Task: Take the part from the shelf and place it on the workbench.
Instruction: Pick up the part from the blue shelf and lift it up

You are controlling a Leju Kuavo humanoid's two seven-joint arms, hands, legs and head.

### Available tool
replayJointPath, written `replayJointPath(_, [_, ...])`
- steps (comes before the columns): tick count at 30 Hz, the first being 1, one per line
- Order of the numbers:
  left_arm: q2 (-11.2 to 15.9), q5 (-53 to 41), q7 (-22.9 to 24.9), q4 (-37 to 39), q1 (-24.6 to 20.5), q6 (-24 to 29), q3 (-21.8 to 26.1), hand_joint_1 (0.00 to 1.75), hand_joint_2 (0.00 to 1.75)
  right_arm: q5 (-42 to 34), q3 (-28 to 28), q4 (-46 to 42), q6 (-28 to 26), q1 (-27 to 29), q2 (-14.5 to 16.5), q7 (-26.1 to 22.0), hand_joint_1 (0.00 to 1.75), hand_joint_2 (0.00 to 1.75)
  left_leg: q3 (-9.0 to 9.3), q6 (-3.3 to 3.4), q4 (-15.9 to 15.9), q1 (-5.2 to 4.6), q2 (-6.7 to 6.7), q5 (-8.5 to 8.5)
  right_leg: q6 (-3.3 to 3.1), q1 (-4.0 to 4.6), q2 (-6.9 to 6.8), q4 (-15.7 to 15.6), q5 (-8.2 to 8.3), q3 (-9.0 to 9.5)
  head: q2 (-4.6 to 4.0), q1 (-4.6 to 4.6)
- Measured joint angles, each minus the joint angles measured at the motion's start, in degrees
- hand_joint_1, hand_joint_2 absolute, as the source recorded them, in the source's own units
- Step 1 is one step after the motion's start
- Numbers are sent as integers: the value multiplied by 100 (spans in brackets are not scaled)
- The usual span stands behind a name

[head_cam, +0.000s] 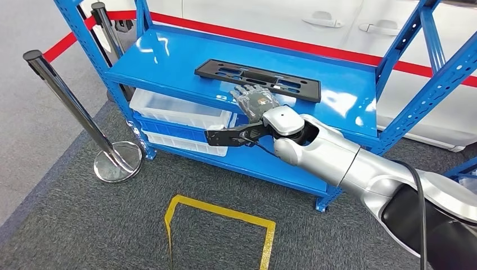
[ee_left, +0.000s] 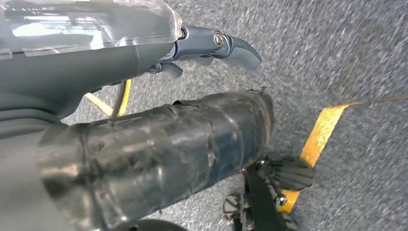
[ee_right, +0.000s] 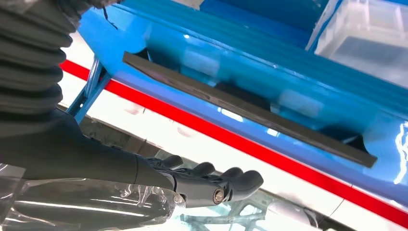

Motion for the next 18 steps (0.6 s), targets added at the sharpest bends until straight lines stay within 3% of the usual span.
replayJointPath(2, [1, -4, 3, 0, -5, 4, -2, 0, 0, -3, 0, 5, -9, 29, -15, 4, 0, 175, 27, 49, -1, -11, 1, -29, 9, -5, -2, 749, -268, -425, 0, 4])
replayJointPath(3, [2, -7, 7, 0, -6, 7, -3, 0, 0, -8, 0, 9, -16, 55, -25, 6, 0, 175, 40, 58, 1, -15, -1, -44, 12, -9, -4, 986, -296, -591, 0, 4])
replayJointPath(4, [3, -10, 12, 0, -6, 10, -4, 0, 0, -11, 0, 12, -25, 79, -33, 8, 0, 175, 58, 59, 5, -18, -6, -62, 10, -11, -6, 1020, -212, -661, 0, 4])
replayJointPath(5, [4, -14, 18, 0, -4, 13, -5, 0, 0, -15, -1, 15, -35, 95, -45, 10, 0, 175, 82, 54, 12, -19, -13, -85, -1, -11, -9, 833, -26, -615, 0, 5])
replayJointPath(7, [3, -29, 31, 0, 2, 14, -7, 0, 0, -15, -9, 18, -58, 105, -78, 14, 0, 175, 131, 26, 35, -27, -30, -143, -56, 2, -12, 93, 410, -306, 0, 5])
replayJointPath(8, [2, -35, 37, 0, 2, 14, -7, 0, 0, -10, -14, 19, -70, 104, -94, 22, 0, 175, 139, 3, 53, -36, -38, -170, -84, 16, -11, -230, 525, -158, 0, 5])
replayJointPath(10, [-2, -41, 47, 0, 1, 14, -9, 0, 0, 5, -22, 20, -88, 113, -117, 47, 0, 175, 138, -52, 62, -48, -43, -201, -122, 42, -4, -504, 539, -27, 1, 3])
replayJointPath(14, [-4, -44, 54, 0, 4, 14, -13, 0, 0, 33, -45, 17, -92, 117, -156, 97, 0, 175, 88, -169, 221, -35, -22, -348, -194, 0, 13, -617, 534, 67, 1, -9])
replayJointPath(17, [3, -48, 54, 0, -4, 14, -17, 0, 0, 48, -59, 16, -93, 130, -164, 104, 0, 175, -432, -242, 1244, -18, -10, -767, -237, -14, 14, -643, 503, 140, 0, -28])
replayJointPath(18, [6, -48, 54, 0, -3, 13, -19, 0, 0, 60, -59, 16, -94, 149, -165, 104, 0, 175, -623, -258, 1551, -16, -10, -829, -241, -13, 16, -641, 486, 159, 0, -27])
